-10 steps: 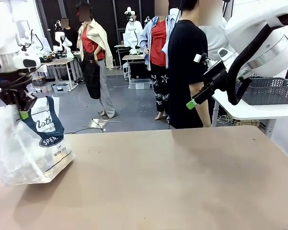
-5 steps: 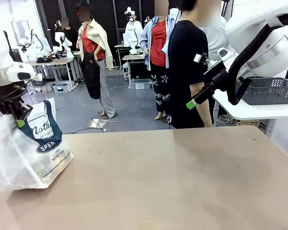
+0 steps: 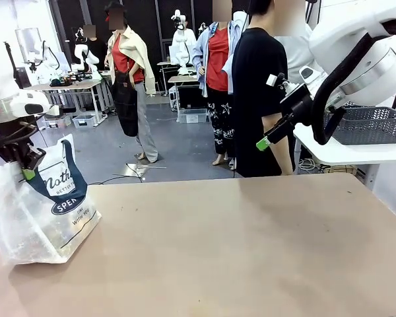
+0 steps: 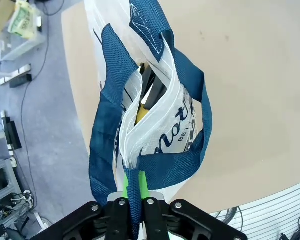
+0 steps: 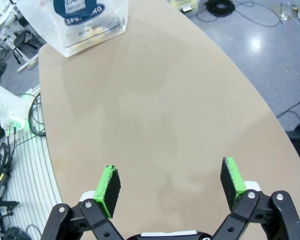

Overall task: Transfer purchased items from the store into the shopping bag.
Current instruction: Move the Reusable shopping bag to the right side of the table.

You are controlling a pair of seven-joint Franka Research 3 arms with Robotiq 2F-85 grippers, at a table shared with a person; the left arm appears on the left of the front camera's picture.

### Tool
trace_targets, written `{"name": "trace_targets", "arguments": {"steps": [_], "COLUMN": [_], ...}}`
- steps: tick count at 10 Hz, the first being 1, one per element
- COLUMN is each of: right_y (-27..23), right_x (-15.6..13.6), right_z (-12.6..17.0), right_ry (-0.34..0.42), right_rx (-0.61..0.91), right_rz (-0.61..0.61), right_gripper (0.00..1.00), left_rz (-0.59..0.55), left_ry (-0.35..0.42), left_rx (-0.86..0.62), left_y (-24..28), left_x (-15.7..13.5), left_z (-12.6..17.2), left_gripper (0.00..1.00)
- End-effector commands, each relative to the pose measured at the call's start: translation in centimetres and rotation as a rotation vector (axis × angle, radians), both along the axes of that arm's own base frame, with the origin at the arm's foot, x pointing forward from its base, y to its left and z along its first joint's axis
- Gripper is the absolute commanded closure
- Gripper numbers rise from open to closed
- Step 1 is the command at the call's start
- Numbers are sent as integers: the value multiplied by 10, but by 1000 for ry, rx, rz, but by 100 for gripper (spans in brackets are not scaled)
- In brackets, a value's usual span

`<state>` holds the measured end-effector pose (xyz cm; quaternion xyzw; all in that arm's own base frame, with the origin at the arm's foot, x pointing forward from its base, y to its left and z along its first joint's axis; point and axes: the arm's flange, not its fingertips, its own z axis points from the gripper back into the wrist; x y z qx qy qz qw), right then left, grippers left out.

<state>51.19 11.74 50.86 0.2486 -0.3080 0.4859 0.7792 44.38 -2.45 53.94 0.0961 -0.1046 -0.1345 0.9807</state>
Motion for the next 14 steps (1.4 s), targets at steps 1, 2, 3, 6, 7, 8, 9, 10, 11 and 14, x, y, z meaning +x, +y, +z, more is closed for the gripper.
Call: {"name": "trace_targets", "arguments": {"steps": [1, 2, 3, 6, 7, 8, 9, 10, 11, 14], "right_y": [1, 1, 1, 1, 1, 1, 1, 1, 1, 1], "right_x": [2, 2, 2, 2, 2, 2, 2, 2, 2, 2], "right_z": [0, 0, 0, 0, 0, 0, 0, 0, 0, 0], "right_ry": [6, 6, 6, 6, 6, 6, 6, 6, 6, 6], "right_rx": [3, 3, 3, 3, 3, 3, 3, 3, 3, 3], "right_rz": [-5, -5, -5, -5, -5, -5, -5, -5, -5, -5], "right_gripper": [0, 0, 0, 0, 0, 0, 0, 0, 0, 0], "left_rz": [3, 3, 3, -28, -15, -9, -9, -16, -22, -34], "left_ry": [-8, -8, -8, 7, 8, 11, 10, 6, 14, 33], "left_rx": [5, 5, 5, 21, 25, 31, 33, 39, 49, 37], "left_y": [2, 2, 2, -8, -4, -3, -2, -5, -8, -5], "left_x": [4, 4, 4, 9, 9, 11, 10, 13, 13, 14], "left_z": [4, 4, 4, 8, 13, 16, 19, 21, 26, 38], "left_gripper": [100, 100, 100, 61, 41, 21, 2, 0, 0, 0]}}
